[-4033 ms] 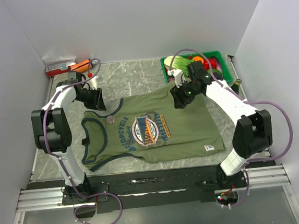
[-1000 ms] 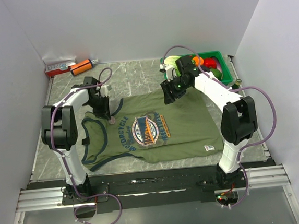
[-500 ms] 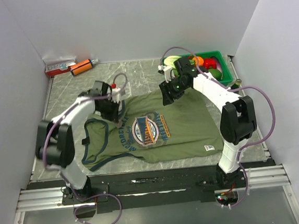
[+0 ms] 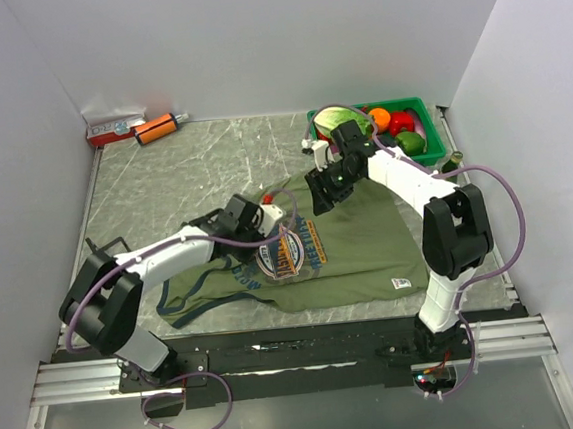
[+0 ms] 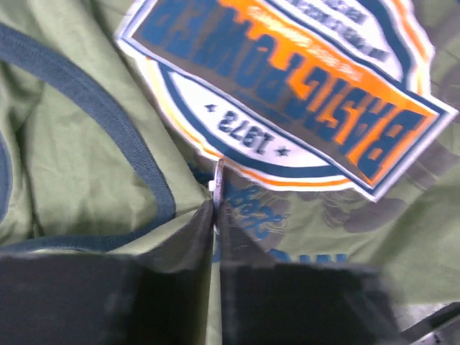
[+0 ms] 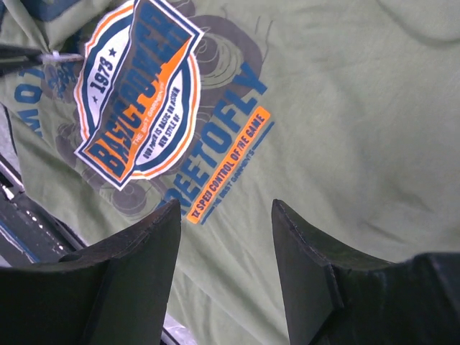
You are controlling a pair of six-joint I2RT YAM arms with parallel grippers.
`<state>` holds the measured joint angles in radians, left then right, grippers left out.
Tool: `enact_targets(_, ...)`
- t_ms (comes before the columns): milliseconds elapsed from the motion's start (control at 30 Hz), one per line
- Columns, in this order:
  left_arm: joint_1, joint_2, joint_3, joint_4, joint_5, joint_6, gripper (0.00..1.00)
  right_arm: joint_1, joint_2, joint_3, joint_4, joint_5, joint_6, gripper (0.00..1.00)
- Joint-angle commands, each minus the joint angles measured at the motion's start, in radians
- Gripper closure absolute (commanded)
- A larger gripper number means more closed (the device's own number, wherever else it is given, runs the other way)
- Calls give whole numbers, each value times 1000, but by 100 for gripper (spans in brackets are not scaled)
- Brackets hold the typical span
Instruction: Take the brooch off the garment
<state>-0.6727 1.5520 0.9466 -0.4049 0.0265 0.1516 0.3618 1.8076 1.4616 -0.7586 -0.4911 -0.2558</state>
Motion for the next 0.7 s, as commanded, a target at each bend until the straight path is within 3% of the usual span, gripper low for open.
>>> enact_targets(0,-31,-35,-45,64,-16,17,80,22,-76,-18,19,-10,10,40)
enact_targets(167,-33,-4,-17,9,144,-15,66,23,-80,-30,16,-14,13,39)
enact_targets(500,-30,7,23,-41,371,-35,62,25,-82,-32,15,-12,21,39)
enact_targets(667,83,-79,96,-43,406,-67,62,40,-93,-23,18,-18,30,39)
